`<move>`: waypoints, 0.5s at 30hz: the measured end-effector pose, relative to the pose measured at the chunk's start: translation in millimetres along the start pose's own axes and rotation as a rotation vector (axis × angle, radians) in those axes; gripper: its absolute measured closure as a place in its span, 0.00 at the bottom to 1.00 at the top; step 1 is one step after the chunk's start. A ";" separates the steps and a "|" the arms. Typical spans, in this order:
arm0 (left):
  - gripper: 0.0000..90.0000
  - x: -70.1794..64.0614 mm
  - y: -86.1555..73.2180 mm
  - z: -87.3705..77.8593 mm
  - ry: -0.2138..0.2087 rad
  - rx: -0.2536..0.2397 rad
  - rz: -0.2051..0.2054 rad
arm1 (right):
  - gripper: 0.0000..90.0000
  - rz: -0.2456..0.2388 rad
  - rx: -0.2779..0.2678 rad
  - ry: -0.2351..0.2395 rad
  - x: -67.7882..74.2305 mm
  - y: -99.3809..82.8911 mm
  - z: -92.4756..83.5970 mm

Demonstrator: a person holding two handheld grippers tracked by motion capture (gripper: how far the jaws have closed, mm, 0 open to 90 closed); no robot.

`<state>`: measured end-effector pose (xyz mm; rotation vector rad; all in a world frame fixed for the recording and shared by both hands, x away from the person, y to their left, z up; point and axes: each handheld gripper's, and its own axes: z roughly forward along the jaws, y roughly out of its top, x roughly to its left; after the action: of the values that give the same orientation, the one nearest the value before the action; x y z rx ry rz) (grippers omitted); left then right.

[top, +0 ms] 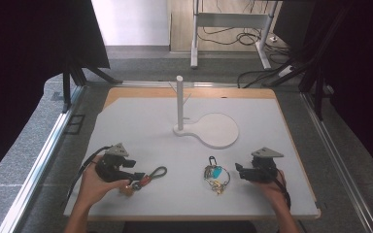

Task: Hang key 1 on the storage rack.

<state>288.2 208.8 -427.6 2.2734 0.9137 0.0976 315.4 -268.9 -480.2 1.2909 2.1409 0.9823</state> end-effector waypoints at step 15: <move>0.42 -6.3 -2.8 -3.8 0.003 0.008 0.004 | 0.29 0.123 -0.059 -0.028 -32.5 -7.9 -21.6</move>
<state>280.7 208.4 -425.3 2.2828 0.9124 0.0996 311.0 -307.6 -471.7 1.4135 2.0158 1.0618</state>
